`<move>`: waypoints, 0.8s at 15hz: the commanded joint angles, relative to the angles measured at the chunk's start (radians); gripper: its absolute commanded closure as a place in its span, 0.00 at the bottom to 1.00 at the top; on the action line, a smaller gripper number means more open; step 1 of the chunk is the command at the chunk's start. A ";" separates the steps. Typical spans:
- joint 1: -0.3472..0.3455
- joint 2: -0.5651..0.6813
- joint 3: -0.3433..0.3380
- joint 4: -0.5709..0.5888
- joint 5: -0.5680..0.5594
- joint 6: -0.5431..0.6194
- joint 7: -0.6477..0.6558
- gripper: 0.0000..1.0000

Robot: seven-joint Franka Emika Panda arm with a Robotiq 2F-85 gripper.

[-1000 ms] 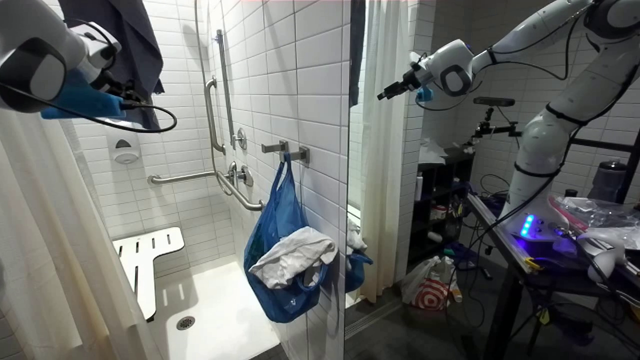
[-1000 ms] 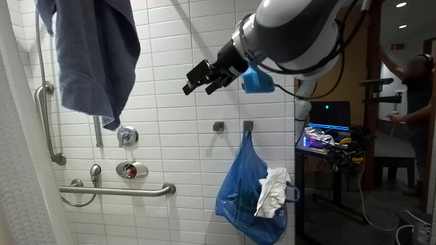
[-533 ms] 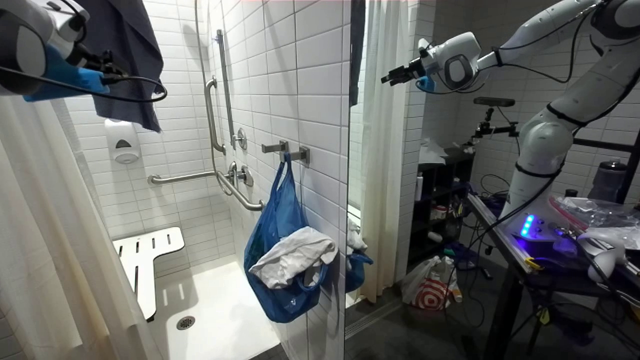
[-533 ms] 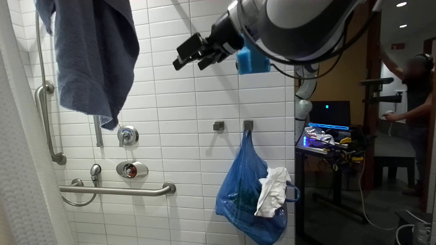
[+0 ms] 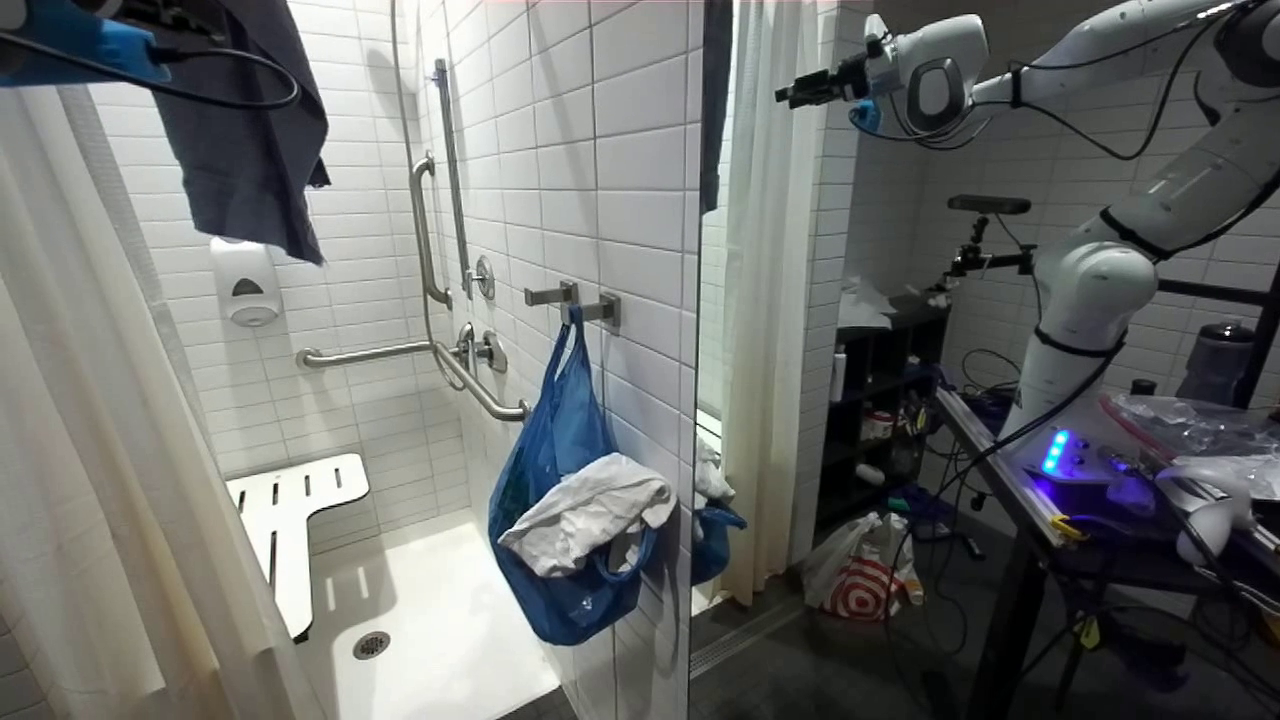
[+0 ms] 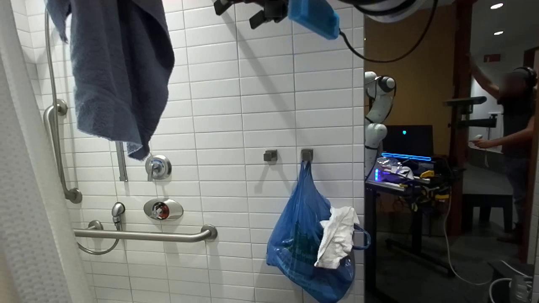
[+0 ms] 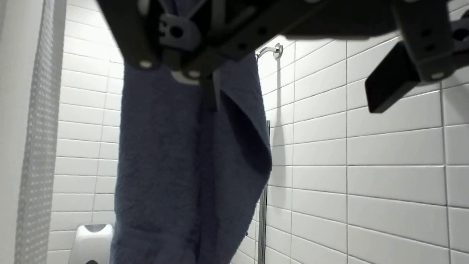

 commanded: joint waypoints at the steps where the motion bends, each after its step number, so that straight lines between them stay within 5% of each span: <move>1: 0.008 0.001 -0.008 -0.005 -0.022 -0.001 0.016 0.00; 12: 0.011 0.004 -0.011 -0.015 -0.021 0.002 0.016 0.00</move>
